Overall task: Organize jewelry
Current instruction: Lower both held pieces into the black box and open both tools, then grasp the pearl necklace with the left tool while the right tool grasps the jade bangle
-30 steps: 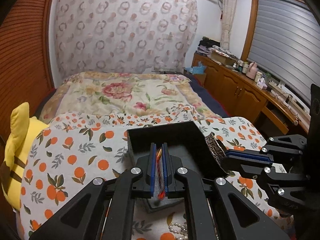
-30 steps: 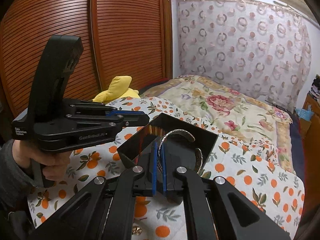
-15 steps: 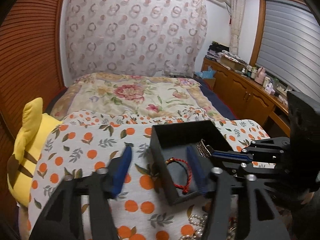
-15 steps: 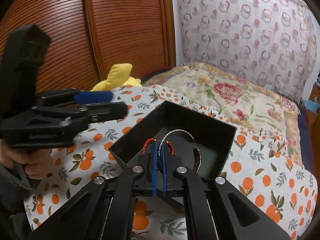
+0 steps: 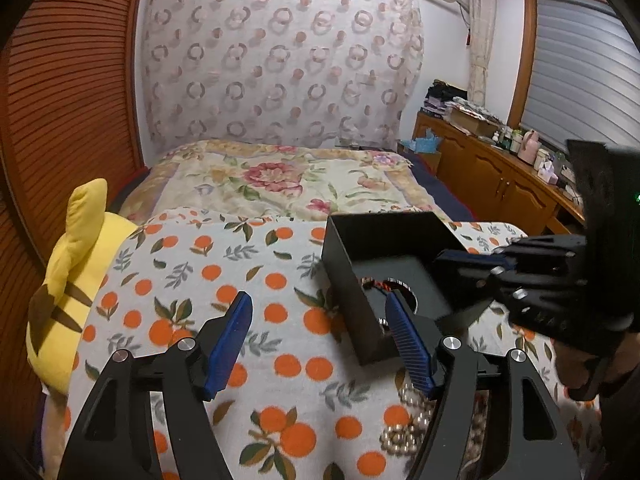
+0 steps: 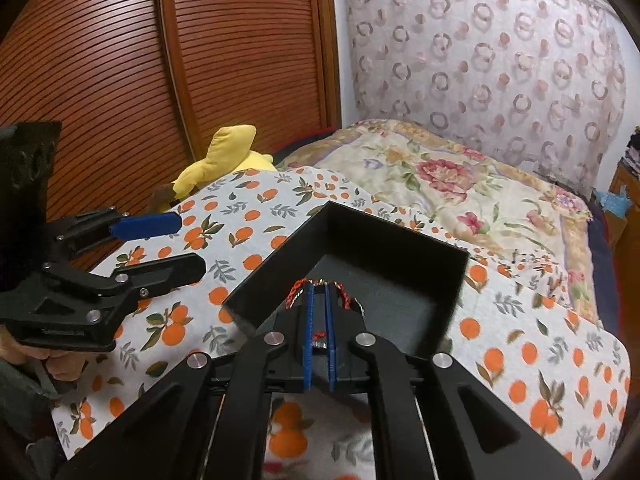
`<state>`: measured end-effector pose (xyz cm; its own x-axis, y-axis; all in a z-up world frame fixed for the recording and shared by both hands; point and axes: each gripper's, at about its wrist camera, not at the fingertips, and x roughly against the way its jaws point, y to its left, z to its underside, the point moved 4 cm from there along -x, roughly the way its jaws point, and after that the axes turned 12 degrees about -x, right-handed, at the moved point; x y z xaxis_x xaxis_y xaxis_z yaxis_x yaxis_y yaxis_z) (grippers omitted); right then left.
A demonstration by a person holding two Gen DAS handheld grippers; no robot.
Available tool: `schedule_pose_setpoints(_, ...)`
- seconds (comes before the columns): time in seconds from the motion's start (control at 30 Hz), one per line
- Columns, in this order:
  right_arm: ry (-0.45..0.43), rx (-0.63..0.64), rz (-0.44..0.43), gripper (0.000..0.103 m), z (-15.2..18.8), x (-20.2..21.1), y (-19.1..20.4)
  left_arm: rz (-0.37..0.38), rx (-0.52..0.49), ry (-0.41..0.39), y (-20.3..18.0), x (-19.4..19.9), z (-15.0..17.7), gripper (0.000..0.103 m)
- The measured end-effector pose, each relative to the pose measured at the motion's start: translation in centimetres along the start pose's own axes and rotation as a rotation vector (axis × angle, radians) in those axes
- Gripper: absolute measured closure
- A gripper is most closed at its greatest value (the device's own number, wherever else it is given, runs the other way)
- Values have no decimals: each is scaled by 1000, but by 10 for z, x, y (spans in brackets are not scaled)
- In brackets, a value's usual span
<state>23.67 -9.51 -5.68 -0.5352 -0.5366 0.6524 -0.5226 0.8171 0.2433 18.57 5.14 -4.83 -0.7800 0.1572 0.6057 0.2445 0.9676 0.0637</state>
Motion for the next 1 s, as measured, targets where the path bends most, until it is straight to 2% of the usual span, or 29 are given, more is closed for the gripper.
schedule_pose_setpoints(0.37, -50, -34, 18, 96, 63, 75, 3, 30, -35, 15, -29, 27, 38, 32)
schedule_pose_setpoints(0.7, -54, -97, 54, 96, 118, 110, -1, 66, -62, 33, -59, 48, 65, 32)
schedule_pose_setpoints(0.83, -36, -132, 77, 86, 138, 113, -6, 107, -70, 37, -73, 49, 67, 32)
schedule_pose_setpoints(1.0, -5, -150, 90, 83, 158, 111, -10, 137, -93, 60, -90, 39, 63, 46)
